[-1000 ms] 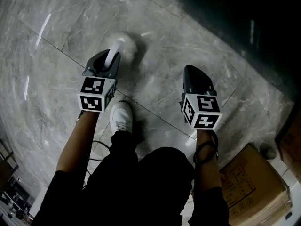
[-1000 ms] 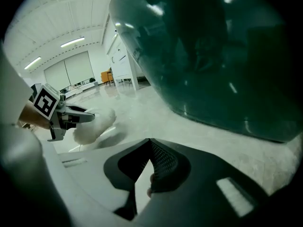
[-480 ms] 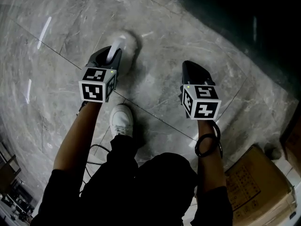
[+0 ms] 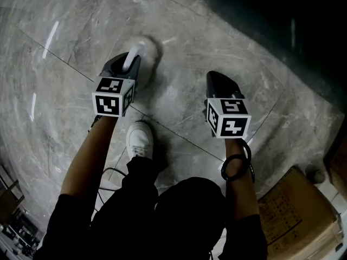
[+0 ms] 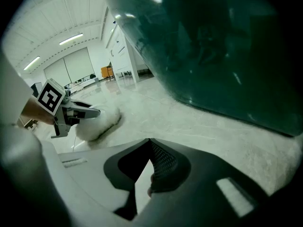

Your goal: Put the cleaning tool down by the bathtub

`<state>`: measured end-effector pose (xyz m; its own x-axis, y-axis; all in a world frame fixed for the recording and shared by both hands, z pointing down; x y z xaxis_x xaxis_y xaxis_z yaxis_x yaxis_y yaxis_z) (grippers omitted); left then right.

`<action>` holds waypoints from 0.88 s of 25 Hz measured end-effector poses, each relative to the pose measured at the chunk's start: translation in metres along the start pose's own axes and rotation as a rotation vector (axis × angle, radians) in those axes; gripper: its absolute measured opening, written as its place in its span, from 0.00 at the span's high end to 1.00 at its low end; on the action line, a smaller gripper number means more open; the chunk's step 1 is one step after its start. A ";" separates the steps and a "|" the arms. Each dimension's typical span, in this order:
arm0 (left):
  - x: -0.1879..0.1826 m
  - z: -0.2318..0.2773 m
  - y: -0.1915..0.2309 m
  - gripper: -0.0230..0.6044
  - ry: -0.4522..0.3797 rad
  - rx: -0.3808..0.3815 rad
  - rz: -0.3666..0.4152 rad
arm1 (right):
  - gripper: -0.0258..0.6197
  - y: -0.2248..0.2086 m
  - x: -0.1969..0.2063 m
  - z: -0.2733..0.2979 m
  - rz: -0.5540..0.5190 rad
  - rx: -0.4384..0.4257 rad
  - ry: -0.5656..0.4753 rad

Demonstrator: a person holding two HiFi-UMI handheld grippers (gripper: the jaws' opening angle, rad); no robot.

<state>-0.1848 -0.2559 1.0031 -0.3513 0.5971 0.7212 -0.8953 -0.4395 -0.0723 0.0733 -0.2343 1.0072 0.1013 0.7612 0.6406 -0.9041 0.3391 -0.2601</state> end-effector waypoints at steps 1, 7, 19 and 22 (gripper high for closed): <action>0.000 0.000 0.001 0.81 -0.001 -0.004 0.009 | 0.94 0.000 0.000 0.000 0.000 0.000 0.000; 0.001 0.000 0.001 0.81 -0.001 0.001 0.028 | 0.94 -0.004 -0.001 -0.002 0.000 0.010 -0.009; -0.006 -0.003 -0.004 0.74 -0.005 0.043 0.077 | 0.94 -0.011 -0.010 -0.013 -0.023 0.027 -0.036; -0.008 -0.005 -0.002 0.71 -0.022 0.026 0.091 | 0.94 -0.012 -0.010 -0.016 -0.025 0.031 -0.038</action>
<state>-0.1817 -0.2567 0.9945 -0.4245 0.5389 0.7276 -0.8523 -0.5090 -0.1202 0.0902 -0.2373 0.9919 0.1088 0.7309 0.6737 -0.9138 0.3403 -0.2217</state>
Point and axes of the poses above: the fingertips, and each gripper's own axes: z forward along the fingers, y to its left, x out of its underside, the point moved 5 cm from there along -z, backward along the fingers, and after that the axes turned 8 degrees about z, right-handed, at the moved point
